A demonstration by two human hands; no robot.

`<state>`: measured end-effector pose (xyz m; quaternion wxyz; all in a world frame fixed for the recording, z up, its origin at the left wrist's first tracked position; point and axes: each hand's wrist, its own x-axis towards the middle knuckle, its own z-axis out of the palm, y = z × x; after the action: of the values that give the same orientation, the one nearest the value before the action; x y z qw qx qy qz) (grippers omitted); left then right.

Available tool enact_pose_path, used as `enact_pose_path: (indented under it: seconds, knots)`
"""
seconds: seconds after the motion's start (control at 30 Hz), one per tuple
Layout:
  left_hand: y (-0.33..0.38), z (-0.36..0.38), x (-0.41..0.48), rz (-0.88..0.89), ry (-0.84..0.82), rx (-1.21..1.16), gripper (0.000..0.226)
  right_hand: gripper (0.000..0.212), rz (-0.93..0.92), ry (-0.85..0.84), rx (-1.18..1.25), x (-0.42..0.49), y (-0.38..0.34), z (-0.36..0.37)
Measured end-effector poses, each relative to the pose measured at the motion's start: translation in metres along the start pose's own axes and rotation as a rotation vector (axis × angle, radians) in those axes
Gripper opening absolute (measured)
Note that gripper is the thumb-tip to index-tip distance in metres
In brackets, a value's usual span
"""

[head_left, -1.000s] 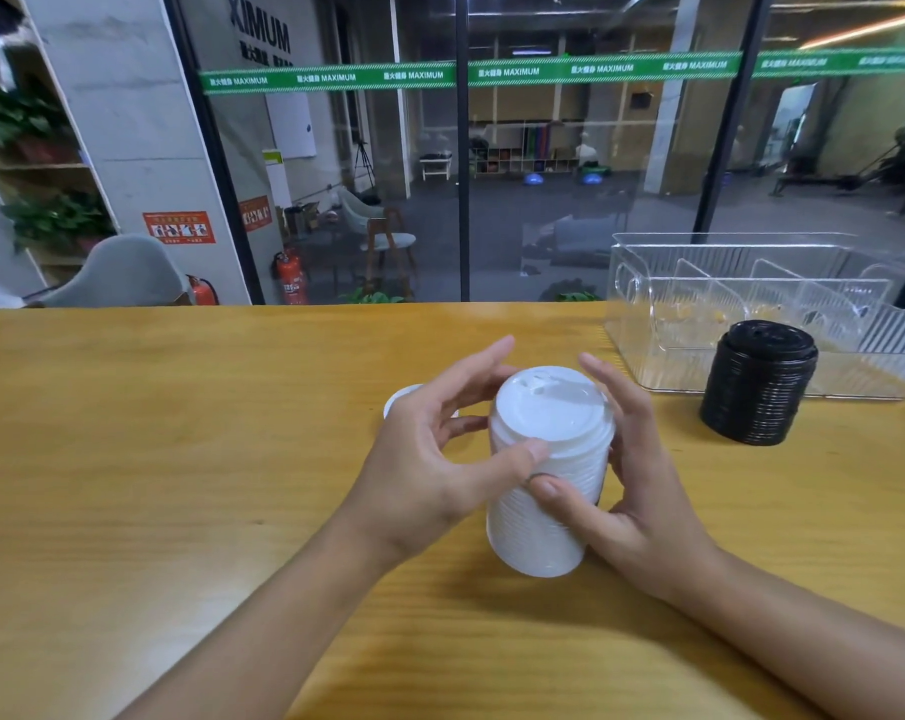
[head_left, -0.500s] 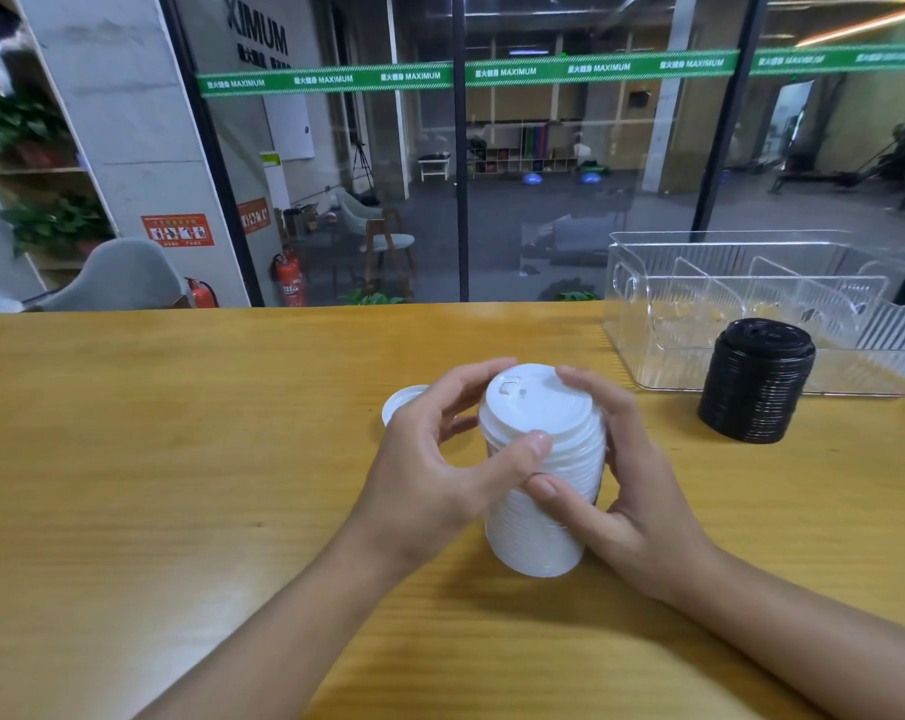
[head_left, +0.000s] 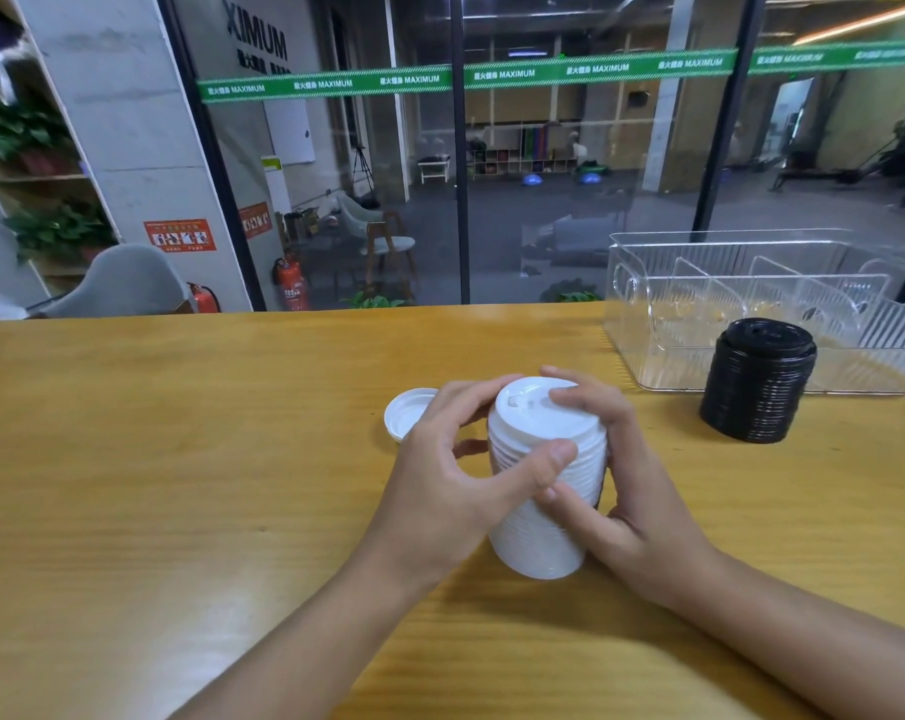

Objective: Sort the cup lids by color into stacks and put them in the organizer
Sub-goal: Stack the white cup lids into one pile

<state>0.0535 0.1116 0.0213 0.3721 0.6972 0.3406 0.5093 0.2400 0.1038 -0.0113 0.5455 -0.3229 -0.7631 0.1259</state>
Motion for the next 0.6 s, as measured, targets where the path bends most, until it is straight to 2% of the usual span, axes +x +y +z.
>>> enact_pose_path:
  seconds: [0.17, 0.43, 0.5, 0.6]
  knots:
    - [-0.005, 0.003, -0.001, -0.057, -0.026, -0.121, 0.062, 0.053, 0.028, -0.020, 0.032, -0.001, -0.001, -0.003]
    - [-0.018, -0.019, 0.006, 0.015, -0.120, -0.050, 0.065, 0.061, 0.013, -0.072, -0.023, 0.003, -0.002, -0.009]
    - [-0.028, -0.031, 0.014, 0.009, 0.008, 0.037, 0.053, 0.063, 0.018, -0.077, -0.032, 0.003, -0.002, -0.010]
    - [-0.057, -0.049, 0.025, 0.038, 0.129, 0.423, 0.027, 0.063, 0.023, -0.075, -0.028, 0.002, -0.003, -0.009]
